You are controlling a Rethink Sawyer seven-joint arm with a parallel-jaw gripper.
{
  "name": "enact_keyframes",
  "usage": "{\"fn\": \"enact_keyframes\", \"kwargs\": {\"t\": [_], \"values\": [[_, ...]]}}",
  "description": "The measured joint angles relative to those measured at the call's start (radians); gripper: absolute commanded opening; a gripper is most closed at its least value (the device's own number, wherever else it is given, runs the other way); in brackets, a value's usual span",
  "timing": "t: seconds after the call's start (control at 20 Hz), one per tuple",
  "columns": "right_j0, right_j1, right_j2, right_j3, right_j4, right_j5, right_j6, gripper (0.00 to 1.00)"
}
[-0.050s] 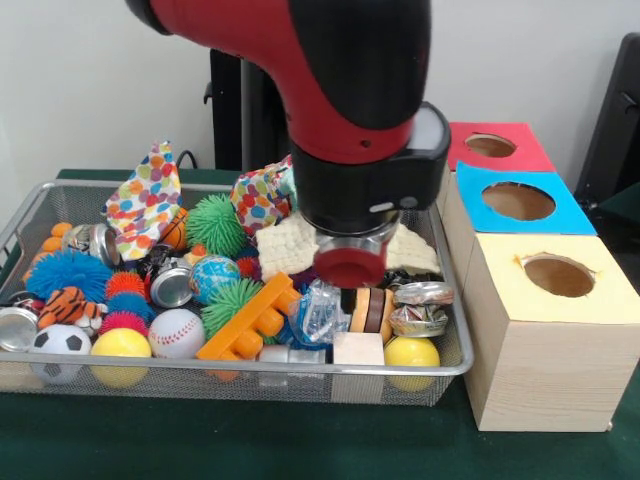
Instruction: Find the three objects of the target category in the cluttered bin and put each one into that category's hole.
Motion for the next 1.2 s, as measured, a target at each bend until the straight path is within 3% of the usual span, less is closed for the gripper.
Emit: {"fn": "enact_keyframes", "kwargs": {"t": [0.05,0.1,0.65,1.2], "values": [[0.003,0.001,0.0,0.0,0.0,-0.004,0.0,0.0],[0.021,0.009,0.0,0.002,0.0,-0.028,0.0,1.0],[0.039,0.012,0.0,0.043,-0.002,-0.052,0.0,1.0],[0.047,-0.06,0.0,0.185,-0.04,-0.052,0.0,1.0]]}}
